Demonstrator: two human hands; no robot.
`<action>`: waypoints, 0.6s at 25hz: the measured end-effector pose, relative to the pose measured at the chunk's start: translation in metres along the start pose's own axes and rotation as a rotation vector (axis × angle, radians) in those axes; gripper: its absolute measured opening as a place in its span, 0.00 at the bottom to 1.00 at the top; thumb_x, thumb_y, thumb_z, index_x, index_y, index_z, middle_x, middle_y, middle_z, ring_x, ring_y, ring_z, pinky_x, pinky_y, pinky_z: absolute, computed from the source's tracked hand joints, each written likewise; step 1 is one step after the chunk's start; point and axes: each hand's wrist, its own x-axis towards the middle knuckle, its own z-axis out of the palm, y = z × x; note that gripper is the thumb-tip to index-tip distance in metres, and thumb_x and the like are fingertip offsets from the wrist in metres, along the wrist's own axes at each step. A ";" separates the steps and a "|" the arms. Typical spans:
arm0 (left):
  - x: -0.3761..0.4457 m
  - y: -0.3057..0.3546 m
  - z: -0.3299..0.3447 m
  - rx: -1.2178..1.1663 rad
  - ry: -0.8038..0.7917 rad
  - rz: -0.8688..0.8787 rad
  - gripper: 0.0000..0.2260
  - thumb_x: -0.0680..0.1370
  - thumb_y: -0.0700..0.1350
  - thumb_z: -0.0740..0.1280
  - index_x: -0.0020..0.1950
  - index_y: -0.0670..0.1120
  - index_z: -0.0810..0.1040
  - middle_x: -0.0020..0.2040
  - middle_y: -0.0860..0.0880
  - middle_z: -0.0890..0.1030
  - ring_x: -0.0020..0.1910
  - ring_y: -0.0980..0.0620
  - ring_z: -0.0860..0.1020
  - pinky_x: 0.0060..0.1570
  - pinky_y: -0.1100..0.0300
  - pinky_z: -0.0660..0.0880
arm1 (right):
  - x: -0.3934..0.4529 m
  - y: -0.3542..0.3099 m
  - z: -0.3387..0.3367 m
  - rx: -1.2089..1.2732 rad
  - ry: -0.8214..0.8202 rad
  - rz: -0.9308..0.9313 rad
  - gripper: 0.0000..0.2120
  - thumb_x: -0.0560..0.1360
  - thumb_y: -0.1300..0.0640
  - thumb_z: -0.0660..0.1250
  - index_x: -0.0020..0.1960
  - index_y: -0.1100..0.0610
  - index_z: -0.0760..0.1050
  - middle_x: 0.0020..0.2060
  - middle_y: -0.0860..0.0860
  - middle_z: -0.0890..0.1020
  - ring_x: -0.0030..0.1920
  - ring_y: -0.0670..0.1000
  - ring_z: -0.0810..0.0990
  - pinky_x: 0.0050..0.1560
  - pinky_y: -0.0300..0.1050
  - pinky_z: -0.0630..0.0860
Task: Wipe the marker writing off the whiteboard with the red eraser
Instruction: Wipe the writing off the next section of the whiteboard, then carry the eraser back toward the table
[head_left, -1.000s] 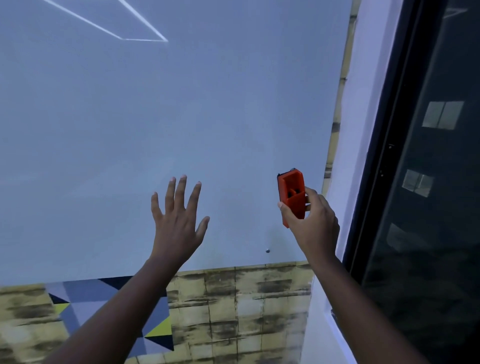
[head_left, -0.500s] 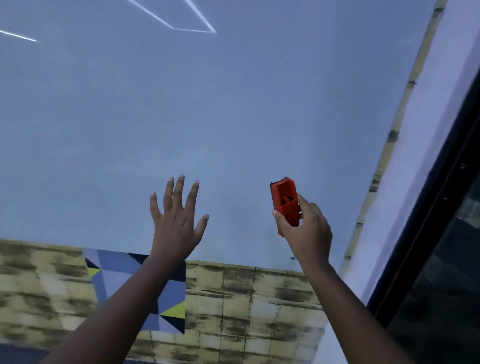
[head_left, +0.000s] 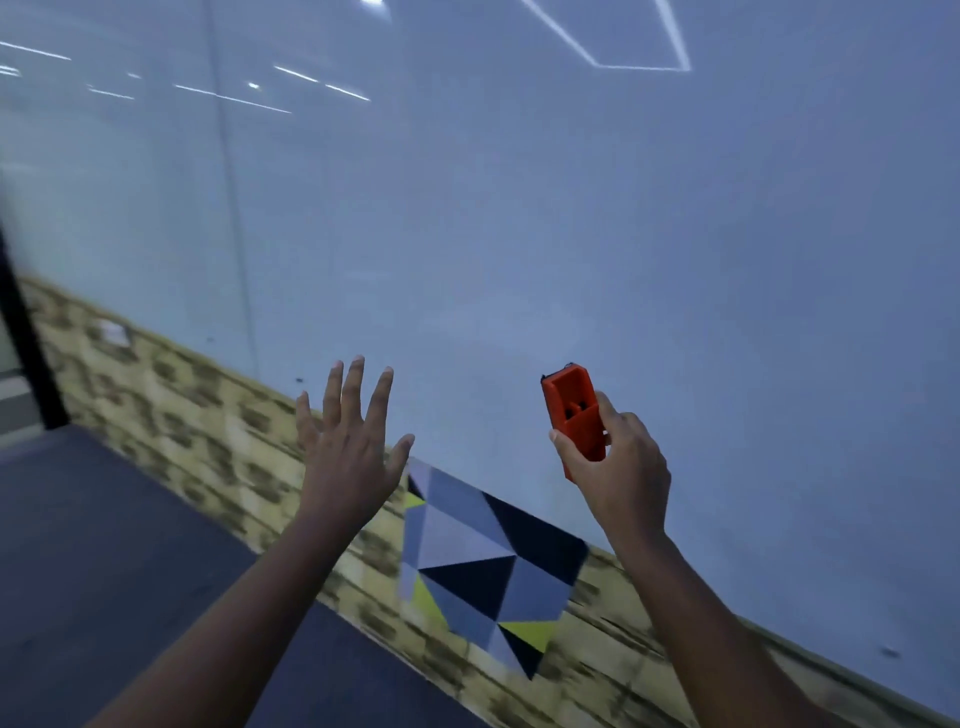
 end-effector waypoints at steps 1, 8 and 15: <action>-0.003 -0.033 -0.004 0.016 -0.006 -0.022 0.38 0.79 0.55 0.74 0.85 0.45 0.63 0.85 0.39 0.59 0.84 0.35 0.57 0.74 0.25 0.55 | 0.001 -0.024 0.022 0.018 -0.012 -0.014 0.36 0.76 0.37 0.72 0.77 0.51 0.69 0.51 0.50 0.80 0.51 0.53 0.80 0.48 0.52 0.81; -0.026 -0.227 -0.056 0.218 -0.051 -0.176 0.34 0.79 0.58 0.66 0.83 0.45 0.66 0.83 0.37 0.61 0.83 0.34 0.58 0.73 0.24 0.56 | -0.017 -0.162 0.155 0.213 -0.117 -0.089 0.34 0.75 0.39 0.73 0.76 0.52 0.71 0.47 0.49 0.75 0.46 0.53 0.77 0.42 0.49 0.79; -0.074 -0.351 -0.075 0.366 -0.106 -0.299 0.33 0.82 0.57 0.66 0.83 0.45 0.64 0.84 0.38 0.60 0.83 0.35 0.58 0.73 0.22 0.57 | -0.033 -0.278 0.275 0.338 -0.270 -0.156 0.33 0.77 0.36 0.68 0.75 0.52 0.71 0.47 0.49 0.77 0.43 0.51 0.78 0.43 0.49 0.79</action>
